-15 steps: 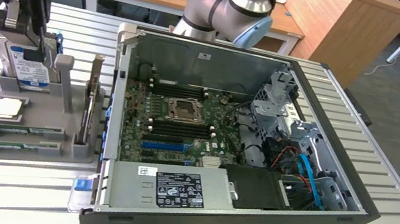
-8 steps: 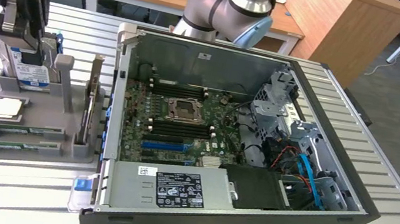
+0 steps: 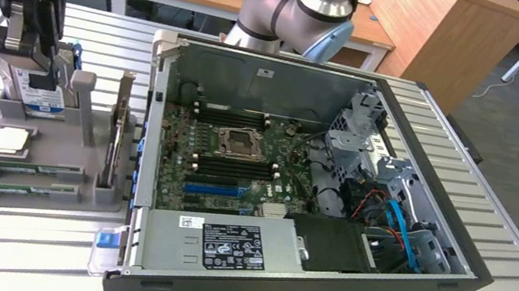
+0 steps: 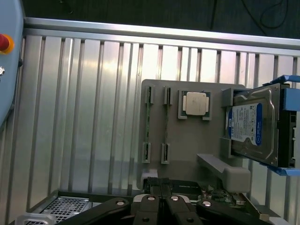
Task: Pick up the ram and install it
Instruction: 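Pick up the ram and move it above insertion slot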
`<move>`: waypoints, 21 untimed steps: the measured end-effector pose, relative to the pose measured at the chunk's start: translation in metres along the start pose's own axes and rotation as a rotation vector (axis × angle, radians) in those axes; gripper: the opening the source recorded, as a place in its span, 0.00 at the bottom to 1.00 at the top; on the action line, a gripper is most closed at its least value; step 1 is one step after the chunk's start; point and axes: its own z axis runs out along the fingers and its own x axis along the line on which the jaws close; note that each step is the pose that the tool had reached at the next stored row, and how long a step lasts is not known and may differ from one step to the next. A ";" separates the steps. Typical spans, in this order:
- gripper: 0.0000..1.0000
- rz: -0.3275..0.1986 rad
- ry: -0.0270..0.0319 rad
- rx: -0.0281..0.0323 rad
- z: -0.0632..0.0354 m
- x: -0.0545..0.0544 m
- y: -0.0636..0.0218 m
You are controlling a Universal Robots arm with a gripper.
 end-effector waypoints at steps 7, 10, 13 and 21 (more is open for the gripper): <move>0.11 0.000 -0.0001 0.0000 0.0000 0.000 0.0000; 0.11 0.000 0.0000 0.0000 0.0000 0.000 0.0000; 0.17 0.000 -0.0001 0.0000 0.0000 0.000 0.0000; 0.36 0.000 -0.0002 0.0002 0.0008 0.000 -0.0001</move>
